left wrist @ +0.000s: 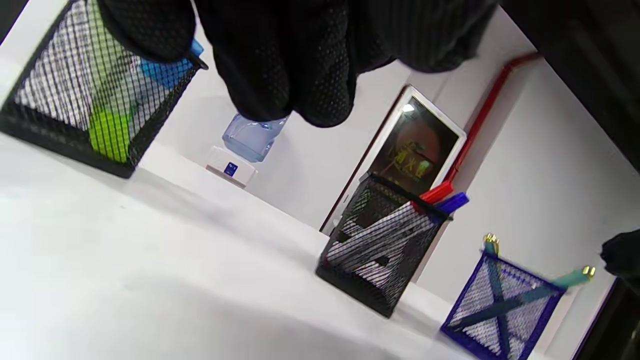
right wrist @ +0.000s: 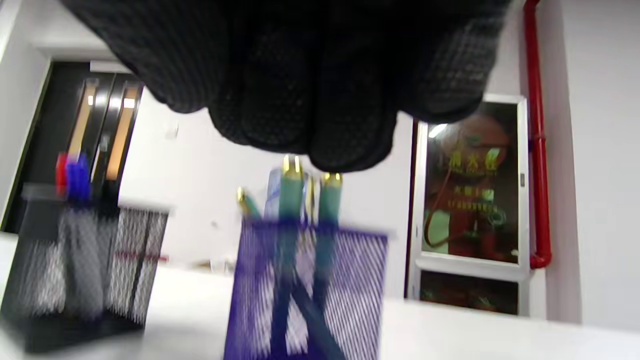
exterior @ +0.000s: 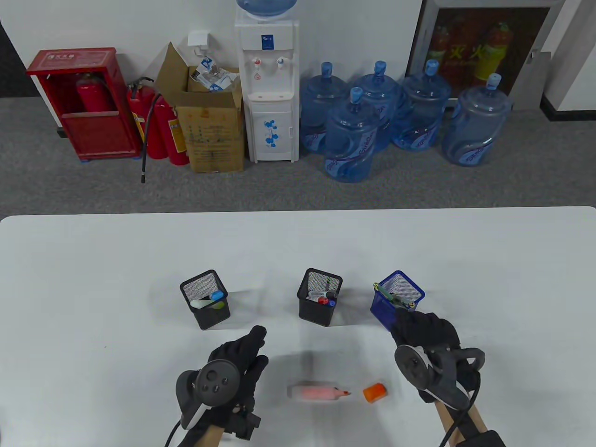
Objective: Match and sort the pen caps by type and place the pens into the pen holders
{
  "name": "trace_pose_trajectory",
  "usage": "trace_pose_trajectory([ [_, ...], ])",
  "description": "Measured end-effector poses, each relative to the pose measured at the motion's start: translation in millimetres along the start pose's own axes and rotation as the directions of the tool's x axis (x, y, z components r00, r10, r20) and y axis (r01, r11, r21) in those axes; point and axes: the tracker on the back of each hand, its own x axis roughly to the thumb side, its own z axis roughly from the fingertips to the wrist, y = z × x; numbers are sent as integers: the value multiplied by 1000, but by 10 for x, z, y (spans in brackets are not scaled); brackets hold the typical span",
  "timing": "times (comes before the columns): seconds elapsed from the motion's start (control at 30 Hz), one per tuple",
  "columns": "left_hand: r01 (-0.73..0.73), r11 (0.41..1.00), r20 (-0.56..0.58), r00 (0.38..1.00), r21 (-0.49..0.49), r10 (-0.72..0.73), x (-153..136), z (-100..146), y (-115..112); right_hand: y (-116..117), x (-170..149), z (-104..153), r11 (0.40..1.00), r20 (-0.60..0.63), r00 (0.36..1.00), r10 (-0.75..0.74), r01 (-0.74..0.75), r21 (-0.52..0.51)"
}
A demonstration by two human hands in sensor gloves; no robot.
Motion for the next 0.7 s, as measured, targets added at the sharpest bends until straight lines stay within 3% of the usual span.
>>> trace_pose_trajectory([
  [0.07,140,990,53,989,-22,-138,40,-1,-21,178,-9,73,997,10,999,42,-43,56],
  [0.17,244,968,90,967,-51,-239,97,-4,-77,383,-57,166,995,-15,1000,-14,16,98],
  [0.33,322,940,101,945,-116,-312,172,-23,-128,423,-126,288,984,35,993,112,-116,135],
  [0.47,380,900,149,923,-214,-355,364,-69,-217,407,-208,285,984,-1,995,101,-100,146],
  [0.6,522,800,274,849,-297,-452,788,-92,-451,397,-212,281,979,15,992,125,-126,159],
  [0.7,622,726,330,779,-295,-533,986,-117,-655,397,-204,288,977,26,991,133,-135,166],
])
